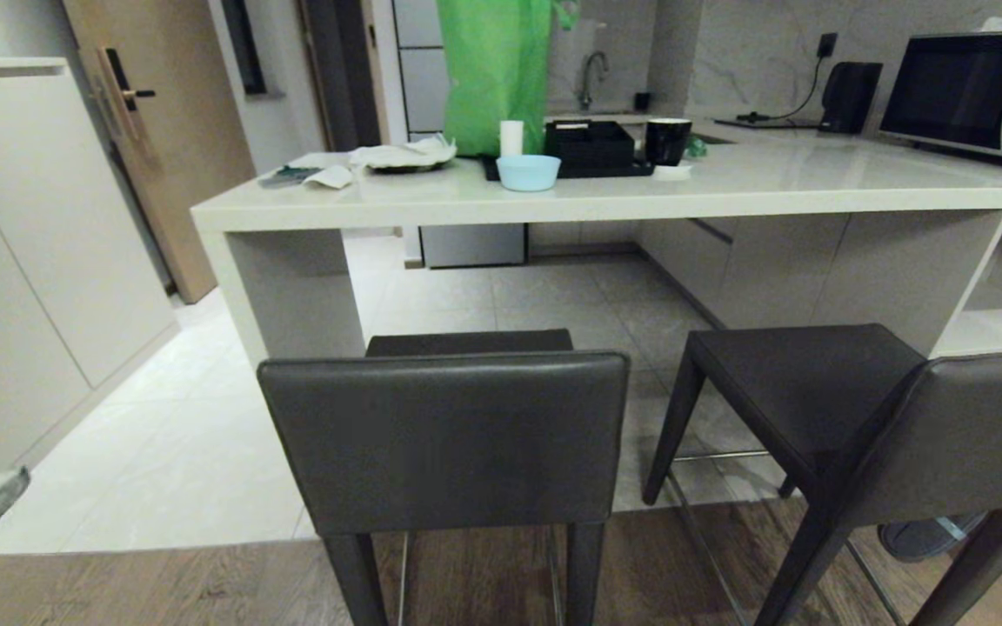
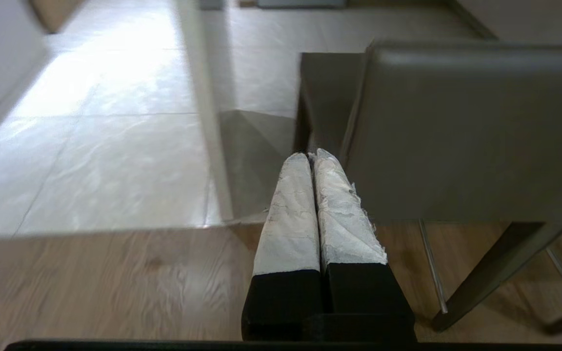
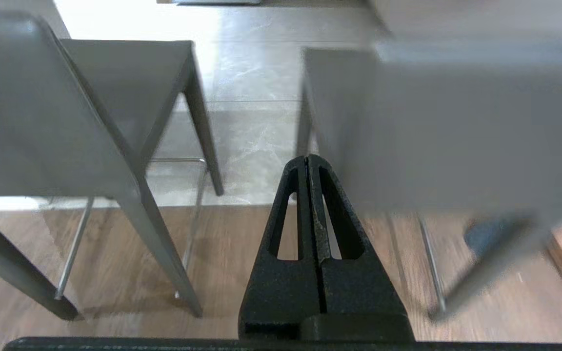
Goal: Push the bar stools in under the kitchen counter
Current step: Push the gray chair back under the dining table
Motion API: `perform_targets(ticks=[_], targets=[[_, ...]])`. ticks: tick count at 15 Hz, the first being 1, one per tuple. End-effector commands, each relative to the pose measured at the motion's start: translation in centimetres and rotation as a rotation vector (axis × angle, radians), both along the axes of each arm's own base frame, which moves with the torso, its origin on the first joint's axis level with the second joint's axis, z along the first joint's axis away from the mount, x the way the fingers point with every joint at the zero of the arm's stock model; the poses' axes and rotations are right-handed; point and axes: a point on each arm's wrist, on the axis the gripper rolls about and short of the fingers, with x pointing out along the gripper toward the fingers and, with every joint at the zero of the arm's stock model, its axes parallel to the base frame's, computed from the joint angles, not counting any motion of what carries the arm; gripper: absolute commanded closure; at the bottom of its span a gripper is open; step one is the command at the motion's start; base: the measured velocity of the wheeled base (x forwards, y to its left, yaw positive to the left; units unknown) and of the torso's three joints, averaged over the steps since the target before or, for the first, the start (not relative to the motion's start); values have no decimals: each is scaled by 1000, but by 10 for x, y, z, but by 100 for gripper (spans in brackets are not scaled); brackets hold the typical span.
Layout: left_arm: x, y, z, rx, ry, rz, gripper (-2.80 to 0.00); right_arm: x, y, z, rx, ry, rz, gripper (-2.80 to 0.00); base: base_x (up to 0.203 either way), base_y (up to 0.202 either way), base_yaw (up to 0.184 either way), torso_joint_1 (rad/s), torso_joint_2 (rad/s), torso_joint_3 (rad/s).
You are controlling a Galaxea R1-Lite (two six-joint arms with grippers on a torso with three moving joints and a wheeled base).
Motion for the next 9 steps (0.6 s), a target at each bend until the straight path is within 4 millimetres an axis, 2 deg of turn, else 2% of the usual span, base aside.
perform_targets(ticks=[1, 3, 5, 9], targets=[[73, -3, -23, -1, 157, -73, 0, 68, 11, -11, 0, 162, 85, 0, 0, 0, 0, 0, 0, 0], [95, -5, -35, -8, 167, -143, 0, 92, 27, -22, 51, 151, 253, 0, 0, 0, 0, 0, 0, 0], [108, -7, -48, -23, 164, -231, 0, 113, 44, -39, 76, 156, 396, 0, 0, 0, 0, 0, 0, 0], [141, -9, -79, -25, 156, -271, 0, 148, 72, -65, 77, 175, 493, 0, 0, 0, 0, 0, 0, 0]])
